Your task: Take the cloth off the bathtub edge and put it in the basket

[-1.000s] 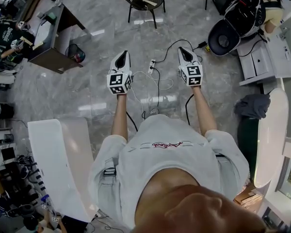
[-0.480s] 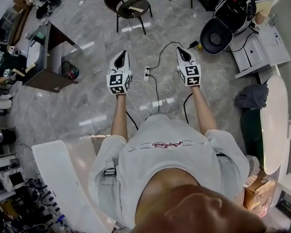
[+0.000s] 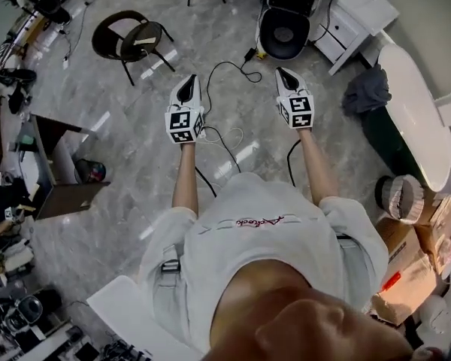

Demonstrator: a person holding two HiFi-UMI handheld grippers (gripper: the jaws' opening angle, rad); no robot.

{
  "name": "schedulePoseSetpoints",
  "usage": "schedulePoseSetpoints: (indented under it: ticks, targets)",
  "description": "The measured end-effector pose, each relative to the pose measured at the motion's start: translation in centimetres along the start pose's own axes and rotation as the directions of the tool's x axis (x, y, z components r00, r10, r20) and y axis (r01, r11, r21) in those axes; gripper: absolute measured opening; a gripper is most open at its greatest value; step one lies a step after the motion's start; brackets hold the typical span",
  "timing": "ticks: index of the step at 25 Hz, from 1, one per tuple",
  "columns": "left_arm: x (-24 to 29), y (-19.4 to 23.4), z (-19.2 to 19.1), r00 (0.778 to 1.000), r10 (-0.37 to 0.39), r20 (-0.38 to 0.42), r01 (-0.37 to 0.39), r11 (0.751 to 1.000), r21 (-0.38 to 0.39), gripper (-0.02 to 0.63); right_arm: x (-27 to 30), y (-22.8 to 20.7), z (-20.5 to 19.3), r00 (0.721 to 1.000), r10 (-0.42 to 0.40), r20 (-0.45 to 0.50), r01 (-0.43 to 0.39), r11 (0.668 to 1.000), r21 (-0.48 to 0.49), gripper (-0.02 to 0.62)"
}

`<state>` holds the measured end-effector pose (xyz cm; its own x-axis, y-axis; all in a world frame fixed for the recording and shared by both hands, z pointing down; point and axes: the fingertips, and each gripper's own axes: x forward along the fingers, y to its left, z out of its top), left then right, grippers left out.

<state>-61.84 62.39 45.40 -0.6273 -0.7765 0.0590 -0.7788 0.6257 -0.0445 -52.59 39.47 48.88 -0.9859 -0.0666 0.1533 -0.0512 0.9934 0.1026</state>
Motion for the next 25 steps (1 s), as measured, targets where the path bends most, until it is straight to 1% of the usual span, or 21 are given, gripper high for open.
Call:
schedulePoseSetpoints:
  ticks: [2, 4, 6, 8, 10, 12, 14, 18, 20, 21, 23, 24, 25]
  targets:
    - [3.2, -3.4, 0.4, 0.995, -0.102, 0.005, 0.102, 0.995, 0.007, 0.0, -2.8, -4.0, -1.1, 0.994, -0.105, -0.015, 0.105, 0.994, 0.015, 0.006]
    - [6.0, -7.1, 0.7, 0.98, -0.197, 0.009, 0.197, 0.98, 0.014, 0.0, -5.8, -7.7, -2.1, 0.979, -0.202, -0.033, 0.203, 0.979, 0.028, 0.006]
    - [8.5, -11.0, 1.0, 0.959, -0.283, 0.013, 0.283, 0.959, 0.019, 0.0, -8.9, -11.2, -3.1, 0.955, -0.291, -0.05, 0.293, 0.955, 0.038, 0.006]
    - [10.8, -15.5, 1.0, 0.926, -0.377, 0.011, 0.376, 0.926, 0.022, 0.0, -12.7, -14.3, -4.3, 0.921, -0.382, -0.07, 0.385, 0.922, 0.044, 0.006]
    - [12.6, -20.9, 0.7, 0.877, -0.481, 0.002, 0.481, 0.877, 0.022, 0.0, -17.4, -17.1, -5.7, 0.873, -0.479, -0.096, 0.485, 0.873, 0.052, 0.006]
    - [13.8, -26.6, 0.5, 0.815, -0.579, -0.003, 0.579, 0.815, 0.021, 0.0, -22.4, -19.5, -7.1, 0.813, -0.57, -0.122, 0.579, 0.813, 0.061, 0.006]
    - [14.4, -31.9, 0.5, 0.752, -0.659, -0.004, 0.659, 0.752, 0.02, 0.0, -27.1, -21.4, -8.3, 0.752, -0.643, -0.145, 0.656, 0.752, 0.066, 0.006]
    - [14.1, -40.6, 0.5, 0.633, -0.774, -0.01, 0.774, 0.632, 0.019, 0.0, -35.7, -22.9, -10.2, 0.637, -0.747, -0.191, 0.767, 0.639, 0.057, 0.006]
    - [13.3, -44.2, 0.3, 0.58, -0.815, -0.012, 0.815, 0.58, 0.016, 0.0, -39.8, -23.1, -11.2, 0.578, -0.789, -0.208, 0.812, 0.58, 0.059, 0.006]
    - [12.8, -45.8, 0.2, 0.559, -0.829, -0.013, 0.829, 0.559, 0.016, 0.0, -41.7, -23.1, -11.7, 0.551, -0.806, -0.217, 0.831, 0.552, 0.062, 0.006]
    - [11.9, -48.3, 0.1, 0.527, -0.85, -0.015, 0.85, 0.527, 0.016, 0.0, -44.7, -22.9, -12.5, 0.508, -0.829, -0.232, 0.859, 0.507, 0.067, 0.006]
    - [11.4, -49.1, 0.0, 0.516, -0.856, -0.017, 0.856, 0.516, 0.016, 0.0, -45.8, -22.7, -12.7, 0.494, -0.837, -0.235, 0.867, 0.493, 0.068, 0.006]
    - [11.0, -49.7, -0.1, 0.51, -0.86, -0.02, 0.86, 0.509, 0.015, 0.0, -46.6, -22.5, -12.8, 0.486, -0.841, -0.236, 0.872, 0.485, 0.07, 0.006]
